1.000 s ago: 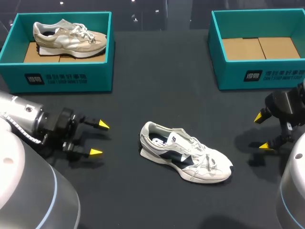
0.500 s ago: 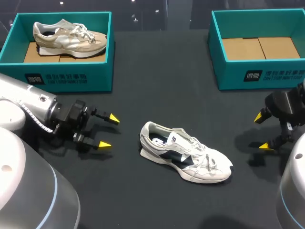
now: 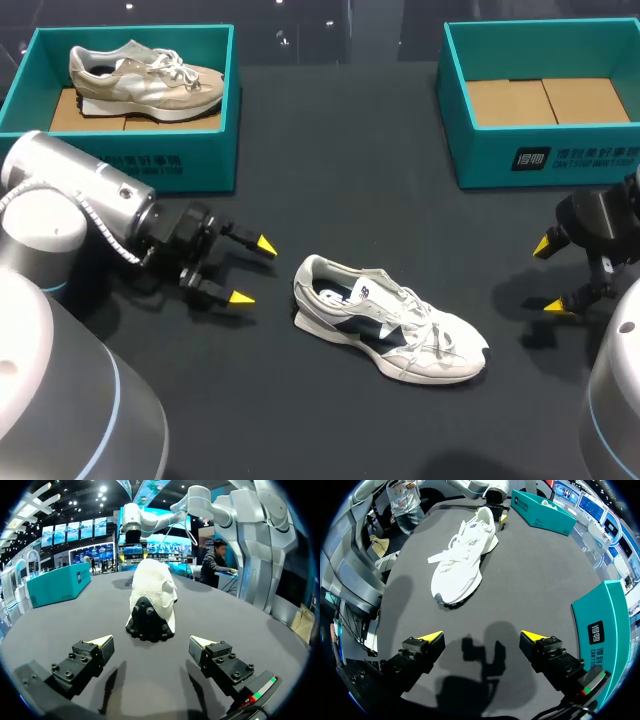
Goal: Take the shoe out of the shoebox, open the shoe tongue, remove and reinsert the insole, then place the shoe into the shoebox
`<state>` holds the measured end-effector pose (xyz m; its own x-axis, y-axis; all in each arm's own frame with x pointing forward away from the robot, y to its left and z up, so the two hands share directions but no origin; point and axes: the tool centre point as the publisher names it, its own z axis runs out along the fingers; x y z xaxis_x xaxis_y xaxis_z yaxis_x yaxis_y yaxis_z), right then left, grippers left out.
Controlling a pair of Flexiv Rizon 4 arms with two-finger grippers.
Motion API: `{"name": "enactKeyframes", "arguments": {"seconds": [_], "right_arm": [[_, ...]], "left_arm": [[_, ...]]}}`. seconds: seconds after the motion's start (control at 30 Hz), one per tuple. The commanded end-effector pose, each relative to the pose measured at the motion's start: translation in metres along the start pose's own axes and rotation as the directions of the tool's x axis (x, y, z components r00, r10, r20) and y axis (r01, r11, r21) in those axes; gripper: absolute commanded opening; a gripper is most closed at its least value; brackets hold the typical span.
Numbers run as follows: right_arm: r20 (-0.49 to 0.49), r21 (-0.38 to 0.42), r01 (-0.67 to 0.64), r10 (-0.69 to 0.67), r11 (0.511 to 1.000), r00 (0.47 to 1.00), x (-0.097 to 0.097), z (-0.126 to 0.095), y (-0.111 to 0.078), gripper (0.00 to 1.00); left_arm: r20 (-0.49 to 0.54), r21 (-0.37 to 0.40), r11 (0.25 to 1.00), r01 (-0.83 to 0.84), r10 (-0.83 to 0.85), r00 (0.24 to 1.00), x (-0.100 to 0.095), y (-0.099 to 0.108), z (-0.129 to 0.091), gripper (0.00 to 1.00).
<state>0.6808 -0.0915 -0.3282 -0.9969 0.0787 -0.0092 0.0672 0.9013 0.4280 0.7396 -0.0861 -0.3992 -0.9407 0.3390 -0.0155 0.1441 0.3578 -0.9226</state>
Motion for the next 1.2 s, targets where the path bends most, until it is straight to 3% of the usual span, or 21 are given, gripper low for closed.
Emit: {"name": "enactKeyframes", "arguments": {"seconds": [0.03, 1.2], "right_arm": [[0.003, 0.002, 0.000, 0.000, 1.000, 1.000, 0.002, 0.000, 0.000, 1.00], [0.003, 0.002, 0.000, 0.000, 1.000, 1.000, 0.002, 0.000, 0.000, 1.00]], "left_arm": [[-0.029, -0.002, 1.000, 0.000, 0.000, 1.000, -0.009, 0.000, 0.009, 1.00], [-0.092, -0.004, 1.000, 0.002, -0.002, 0.996, -0.011, -0.015, 0.071, 1.00]]}}
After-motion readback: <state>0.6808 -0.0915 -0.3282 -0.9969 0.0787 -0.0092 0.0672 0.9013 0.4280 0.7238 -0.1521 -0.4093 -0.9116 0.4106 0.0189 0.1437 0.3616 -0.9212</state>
